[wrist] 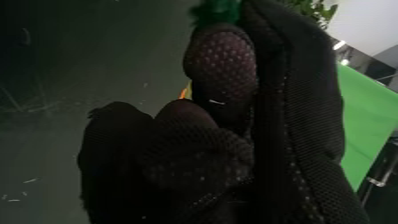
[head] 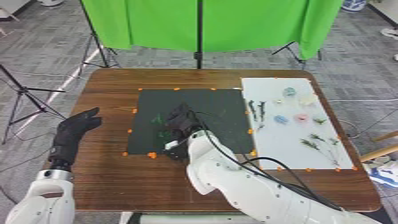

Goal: Arrange flowers

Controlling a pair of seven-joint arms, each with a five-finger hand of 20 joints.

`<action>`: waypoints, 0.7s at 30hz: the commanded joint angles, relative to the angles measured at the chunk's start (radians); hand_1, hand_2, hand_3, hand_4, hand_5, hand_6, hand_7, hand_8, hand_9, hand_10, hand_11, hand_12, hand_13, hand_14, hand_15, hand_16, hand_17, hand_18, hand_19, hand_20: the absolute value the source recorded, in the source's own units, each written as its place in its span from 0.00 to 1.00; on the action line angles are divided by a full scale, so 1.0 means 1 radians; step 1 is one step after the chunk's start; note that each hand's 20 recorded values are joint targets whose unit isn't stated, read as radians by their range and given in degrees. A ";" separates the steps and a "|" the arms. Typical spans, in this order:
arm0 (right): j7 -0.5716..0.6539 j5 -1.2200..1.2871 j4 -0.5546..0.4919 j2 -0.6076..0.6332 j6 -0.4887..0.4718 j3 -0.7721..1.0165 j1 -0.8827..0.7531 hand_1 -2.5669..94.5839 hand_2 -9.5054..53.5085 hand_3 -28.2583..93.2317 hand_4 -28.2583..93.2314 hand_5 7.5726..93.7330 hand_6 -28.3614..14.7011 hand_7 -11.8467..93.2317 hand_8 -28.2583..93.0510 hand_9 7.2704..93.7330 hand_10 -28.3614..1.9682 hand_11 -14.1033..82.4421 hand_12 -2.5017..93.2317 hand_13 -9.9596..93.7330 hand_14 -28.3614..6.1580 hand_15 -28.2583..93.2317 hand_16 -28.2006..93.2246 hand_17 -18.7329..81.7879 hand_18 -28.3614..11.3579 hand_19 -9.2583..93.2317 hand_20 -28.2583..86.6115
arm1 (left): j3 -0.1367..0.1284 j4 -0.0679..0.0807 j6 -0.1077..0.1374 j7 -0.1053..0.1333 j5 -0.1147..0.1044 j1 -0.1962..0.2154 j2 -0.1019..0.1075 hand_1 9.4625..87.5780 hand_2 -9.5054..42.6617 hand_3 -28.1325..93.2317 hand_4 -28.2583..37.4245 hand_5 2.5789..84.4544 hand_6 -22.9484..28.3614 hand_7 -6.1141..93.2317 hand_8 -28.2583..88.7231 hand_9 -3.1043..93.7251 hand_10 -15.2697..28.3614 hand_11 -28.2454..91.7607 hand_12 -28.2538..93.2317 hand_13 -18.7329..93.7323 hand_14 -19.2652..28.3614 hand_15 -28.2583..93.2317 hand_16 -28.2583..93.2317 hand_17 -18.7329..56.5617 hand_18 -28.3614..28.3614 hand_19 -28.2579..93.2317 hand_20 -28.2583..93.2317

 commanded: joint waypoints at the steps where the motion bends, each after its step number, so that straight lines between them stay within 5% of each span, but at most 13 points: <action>1: -0.007 0.055 0.010 -0.018 0.006 0.013 -0.020 0.92 0.00 0.00 0.73 0.80 0.56 0.50 0.39 0.98 0.52 0.57 0.31 1.00 0.83 0.76 0.41 0.96 0.59 0.97 0.59 | 0.010 0.003 -0.033 -0.025 0.016 -0.002 -0.017 0.22 0.32 0.78 0.03 0.56 0.54 0.18 0.19 0.53 0.69 0.40 0.32 0.50 0.78 0.39 0.22 0.38 0.71 0.29 0.38; 21: -0.007 0.117 0.004 -0.034 -0.008 0.026 -0.038 0.86 0.00 0.08 0.65 0.80 0.53 0.42 0.39 0.99 0.51 0.46 0.29 1.00 0.78 0.70 0.39 0.96 0.61 0.90 0.56 | 0.010 0.003 -0.045 -0.042 0.024 -0.005 -0.019 0.23 0.29 0.78 0.06 0.55 0.54 0.18 0.19 0.53 0.69 0.40 0.32 0.50 0.78 0.39 0.22 0.38 0.71 0.30 0.37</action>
